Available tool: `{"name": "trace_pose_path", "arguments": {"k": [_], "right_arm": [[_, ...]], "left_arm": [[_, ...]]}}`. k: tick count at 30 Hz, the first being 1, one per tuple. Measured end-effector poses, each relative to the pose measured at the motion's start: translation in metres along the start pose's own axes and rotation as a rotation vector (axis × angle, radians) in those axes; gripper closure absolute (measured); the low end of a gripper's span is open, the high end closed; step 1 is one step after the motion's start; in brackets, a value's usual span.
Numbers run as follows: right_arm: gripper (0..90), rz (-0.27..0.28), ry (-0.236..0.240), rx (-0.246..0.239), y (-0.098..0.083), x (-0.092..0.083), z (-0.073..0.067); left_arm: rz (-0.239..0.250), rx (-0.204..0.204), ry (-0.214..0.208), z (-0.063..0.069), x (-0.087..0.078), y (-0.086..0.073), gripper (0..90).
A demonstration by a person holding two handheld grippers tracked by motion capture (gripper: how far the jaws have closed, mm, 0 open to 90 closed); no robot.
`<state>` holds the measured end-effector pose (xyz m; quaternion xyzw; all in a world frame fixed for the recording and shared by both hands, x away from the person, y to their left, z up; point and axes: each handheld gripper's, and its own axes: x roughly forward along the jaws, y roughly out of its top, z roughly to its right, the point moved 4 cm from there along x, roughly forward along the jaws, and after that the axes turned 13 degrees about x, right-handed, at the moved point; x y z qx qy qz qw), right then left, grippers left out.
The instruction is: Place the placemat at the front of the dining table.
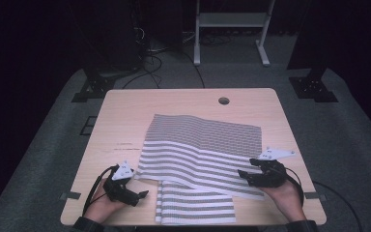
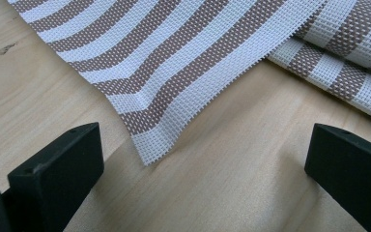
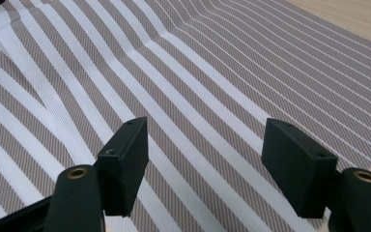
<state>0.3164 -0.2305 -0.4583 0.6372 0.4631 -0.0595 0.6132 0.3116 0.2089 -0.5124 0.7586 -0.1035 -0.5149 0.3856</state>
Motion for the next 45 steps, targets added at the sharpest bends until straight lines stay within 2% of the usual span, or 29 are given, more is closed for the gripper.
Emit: {"name": "trace_pose_path", "arguments": {"k": [14,20,25,28,31,32,37,41,43,45], "right_arm": [[32.6,-0.056,-0.049,0.040,-0.047,-0.019,0.013],[29.5,-0.092,-0.063,0.058,-0.062,-0.017,0.014],[28.1,-0.135,-0.077,0.042,-0.066,-0.011,0.013],[29.3,-0.138,-0.107,0.003,-0.068,-0.009,0.010],[36.1,-0.131,-0.109,0.007,-0.068,-0.010,0.011],[42.3,-0.126,-0.109,0.011,-0.068,-0.011,0.012],[60.9,-0.114,-0.105,0.018,-0.066,-0.013,0.018],[78.1,-0.110,-0.085,0.046,-0.065,-0.014,0.025],[83.6,-0.113,-0.073,0.050,-0.064,-0.014,0.026],[84.9,-0.114,-0.075,0.042,-0.063,-0.013,0.026]], "left_arm": [[0.000,0.001,0.000,0.000,0.000,0.000,0.0],[0.000,0.000,0.000,0.000,0.000,0.000,0.0],[0.000,0.000,0.000,0.000,0.000,0.000,0.0],[0.000,0.001,0.000,0.000,0.000,0.000,0.0],[-0.001,0.000,0.001,0.000,0.000,0.000,0.0],[-0.001,0.000,0.001,0.000,0.000,0.000,0.0],[-0.001,-0.003,0.004,0.000,0.000,0.000,0.0],[-0.003,-0.007,0.006,0.000,0.000,0.001,0.0],[-0.003,-0.006,0.007,0.001,0.001,0.001,0.0],[-0.004,-0.010,0.010,0.000,0.001,0.002,0.0]]}}
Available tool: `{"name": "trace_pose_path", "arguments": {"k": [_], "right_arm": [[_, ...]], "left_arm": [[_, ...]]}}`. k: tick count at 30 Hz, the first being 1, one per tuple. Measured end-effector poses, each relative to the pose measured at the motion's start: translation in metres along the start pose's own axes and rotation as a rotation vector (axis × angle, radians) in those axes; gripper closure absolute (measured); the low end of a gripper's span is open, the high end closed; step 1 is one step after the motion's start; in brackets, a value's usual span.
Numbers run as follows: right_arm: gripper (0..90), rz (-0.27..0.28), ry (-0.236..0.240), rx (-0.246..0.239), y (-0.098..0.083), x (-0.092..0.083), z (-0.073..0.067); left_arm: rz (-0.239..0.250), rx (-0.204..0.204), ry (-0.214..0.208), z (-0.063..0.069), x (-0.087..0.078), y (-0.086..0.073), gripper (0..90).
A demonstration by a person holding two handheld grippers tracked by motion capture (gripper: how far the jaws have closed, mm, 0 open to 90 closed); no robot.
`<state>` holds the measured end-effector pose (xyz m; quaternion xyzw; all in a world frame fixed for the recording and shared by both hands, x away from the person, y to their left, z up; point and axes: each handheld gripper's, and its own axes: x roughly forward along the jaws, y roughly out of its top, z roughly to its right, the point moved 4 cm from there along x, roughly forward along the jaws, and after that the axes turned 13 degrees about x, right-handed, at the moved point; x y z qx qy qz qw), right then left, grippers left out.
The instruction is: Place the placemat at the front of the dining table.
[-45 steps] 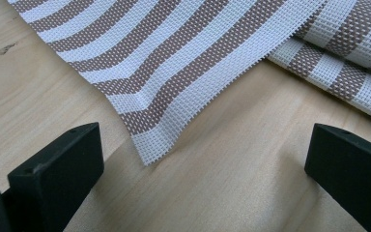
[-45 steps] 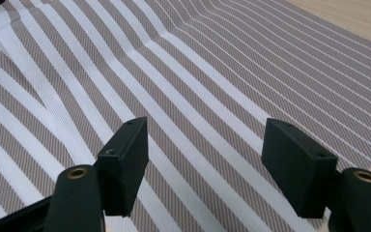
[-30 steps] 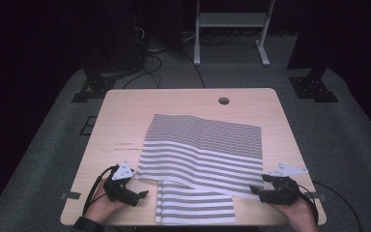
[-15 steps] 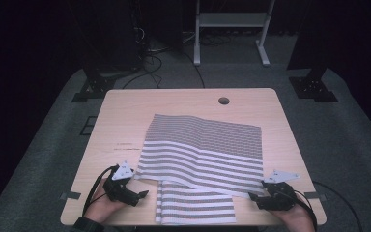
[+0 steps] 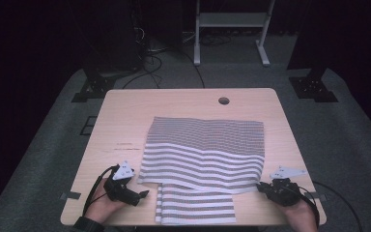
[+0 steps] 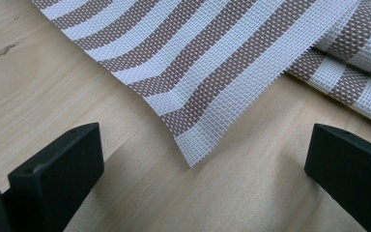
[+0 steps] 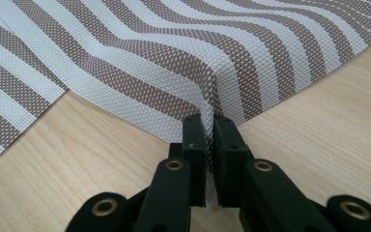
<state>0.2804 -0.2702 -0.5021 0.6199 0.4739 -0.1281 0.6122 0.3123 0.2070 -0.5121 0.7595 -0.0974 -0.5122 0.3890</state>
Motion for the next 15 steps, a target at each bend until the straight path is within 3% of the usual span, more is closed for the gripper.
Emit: {"name": "trace_pose_path", "arguments": {"k": [6,10,15], "right_arm": [[84.8,0.000,0.003,0.000,0.000,0.000,0.000],[84.7,0.000,0.006,0.001,0.000,0.000,0.000],[84.7,-0.003,0.009,0.004,0.000,0.000,0.001]], "left_arm": [[0.007,-0.011,0.017,-0.004,0.005,0.005,0.0],[0.026,-0.013,0.022,-0.007,0.008,0.010,10.6],[0.039,-0.015,0.013,-0.009,0.007,0.014,30.1]]}}
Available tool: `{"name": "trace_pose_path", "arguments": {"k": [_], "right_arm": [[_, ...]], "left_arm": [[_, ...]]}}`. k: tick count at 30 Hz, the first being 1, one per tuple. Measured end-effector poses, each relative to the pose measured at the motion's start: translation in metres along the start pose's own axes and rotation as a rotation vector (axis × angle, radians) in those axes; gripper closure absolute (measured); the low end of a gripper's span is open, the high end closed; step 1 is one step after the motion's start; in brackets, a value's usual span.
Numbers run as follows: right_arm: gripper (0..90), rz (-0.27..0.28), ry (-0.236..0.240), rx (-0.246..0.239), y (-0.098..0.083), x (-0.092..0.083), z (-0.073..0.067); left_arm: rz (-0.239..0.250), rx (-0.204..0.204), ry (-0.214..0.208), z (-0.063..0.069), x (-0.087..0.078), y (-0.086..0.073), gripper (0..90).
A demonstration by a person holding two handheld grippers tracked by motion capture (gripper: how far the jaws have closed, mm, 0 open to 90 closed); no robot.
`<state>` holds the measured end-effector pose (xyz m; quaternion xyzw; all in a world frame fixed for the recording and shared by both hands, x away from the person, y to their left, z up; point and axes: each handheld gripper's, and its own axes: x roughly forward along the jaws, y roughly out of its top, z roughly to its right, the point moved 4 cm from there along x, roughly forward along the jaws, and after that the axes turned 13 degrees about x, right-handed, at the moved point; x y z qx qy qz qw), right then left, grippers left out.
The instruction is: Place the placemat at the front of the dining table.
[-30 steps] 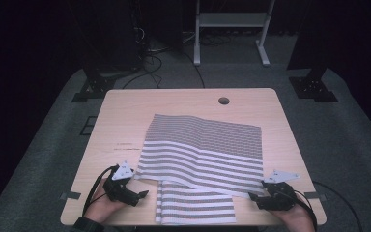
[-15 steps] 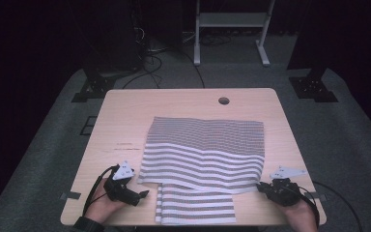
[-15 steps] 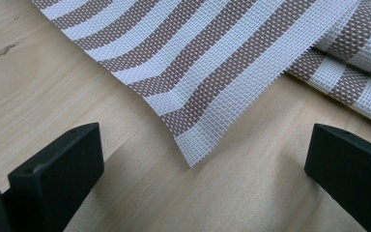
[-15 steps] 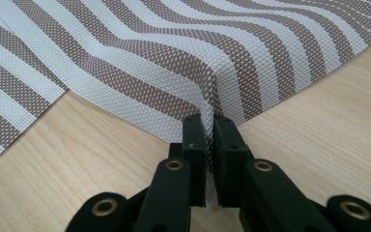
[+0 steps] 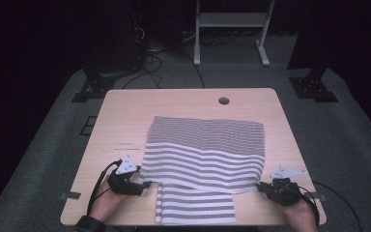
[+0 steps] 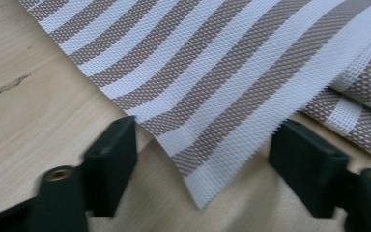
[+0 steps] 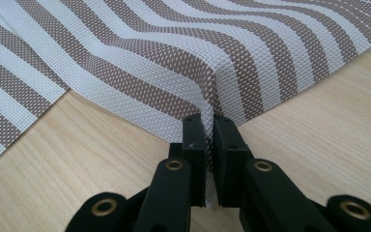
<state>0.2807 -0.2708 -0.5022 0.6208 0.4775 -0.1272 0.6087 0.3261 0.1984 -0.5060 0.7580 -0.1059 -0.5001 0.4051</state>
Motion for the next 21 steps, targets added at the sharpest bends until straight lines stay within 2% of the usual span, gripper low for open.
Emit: {"name": "trace_pose_path", "arguments": {"k": [2,3,4,6,10,13,18,21], "right_arm": [[84.7,0.000,0.000,-0.001,0.000,0.000,0.000],[84.7,-0.001,0.000,-0.002,0.000,0.000,0.000],[84.7,-0.001,0.000,-0.004,0.000,0.000,0.000],[84.8,-0.001,0.002,-0.003,0.000,0.000,0.000],[84.9,-0.003,0.001,-0.002,0.000,0.000,0.000],[85.2,-0.005,0.004,0.003,0.001,0.000,0.000],[86.1,-0.006,0.000,0.014,0.002,-0.001,0.001],[86.5,0.006,0.005,0.020,0.004,-0.003,0.001]], "left_arm": [[-0.007,0.000,0.006,-0.001,-0.002,0.000,37.4],[-0.004,-0.003,0.005,-0.001,-0.003,0.000,44.7],[0.001,-0.017,0.000,-0.001,-0.003,0.000,47.6],[0.000,-0.021,-0.018,-0.001,-0.004,0.001,61.5],[-0.033,-0.001,-0.014,0.001,-0.004,0.005,74.1],[-0.066,-0.008,-0.004,0.003,-0.003,0.008,83.9],[-0.073,-0.013,-0.006,0.005,-0.004,0.011,85.8],[-0.044,-0.017,-0.008,0.006,-0.009,0.013,85.7]]}}
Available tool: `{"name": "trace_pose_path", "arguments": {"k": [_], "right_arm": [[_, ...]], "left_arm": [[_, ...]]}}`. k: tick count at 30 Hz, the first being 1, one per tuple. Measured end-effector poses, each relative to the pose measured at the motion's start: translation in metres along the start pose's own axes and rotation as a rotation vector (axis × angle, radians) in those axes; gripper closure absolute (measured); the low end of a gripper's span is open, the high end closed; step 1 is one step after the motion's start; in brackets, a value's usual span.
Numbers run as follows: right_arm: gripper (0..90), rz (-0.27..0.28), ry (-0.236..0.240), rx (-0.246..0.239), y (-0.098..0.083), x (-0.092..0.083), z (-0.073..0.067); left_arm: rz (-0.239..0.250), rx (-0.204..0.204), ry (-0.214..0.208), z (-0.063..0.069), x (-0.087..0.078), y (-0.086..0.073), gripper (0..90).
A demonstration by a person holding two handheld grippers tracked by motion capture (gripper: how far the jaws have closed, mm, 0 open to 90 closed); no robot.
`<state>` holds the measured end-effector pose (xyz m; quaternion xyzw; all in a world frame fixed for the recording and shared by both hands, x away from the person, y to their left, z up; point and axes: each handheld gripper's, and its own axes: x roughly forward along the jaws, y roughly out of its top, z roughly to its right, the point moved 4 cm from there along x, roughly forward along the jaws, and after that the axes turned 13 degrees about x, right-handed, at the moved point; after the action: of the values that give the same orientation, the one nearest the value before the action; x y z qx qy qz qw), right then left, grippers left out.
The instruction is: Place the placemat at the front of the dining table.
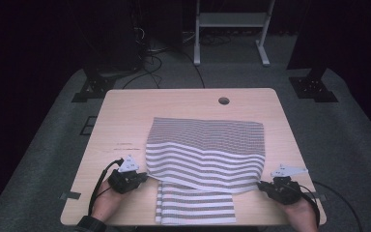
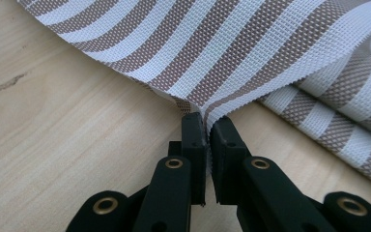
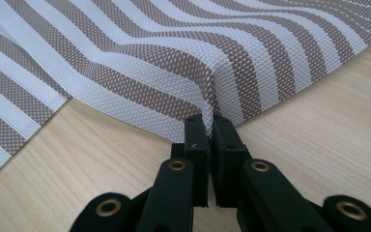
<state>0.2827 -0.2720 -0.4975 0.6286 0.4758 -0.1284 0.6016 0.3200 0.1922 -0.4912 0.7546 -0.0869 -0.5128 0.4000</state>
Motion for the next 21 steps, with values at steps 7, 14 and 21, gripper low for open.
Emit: {"name": "trace_pose_path", "arguments": {"k": [7,14,21], "right_arm": [[86.6,0.030,0.011,0.012,0.006,-0.005,0.001],[86.8,0.061,0.019,0.015,0.023,-0.005,0.004],[86.9,0.089,0.023,0.013,0.044,-0.003,0.008]], "left_arm": [[0.022,0.007,-0.010,0.001,-0.006,0.007,85.8],[0.069,-0.025,-0.001,-0.006,-0.012,0.017,85.9],[0.099,-0.058,0.018,-0.019,-0.017,0.025,85.9]]}}
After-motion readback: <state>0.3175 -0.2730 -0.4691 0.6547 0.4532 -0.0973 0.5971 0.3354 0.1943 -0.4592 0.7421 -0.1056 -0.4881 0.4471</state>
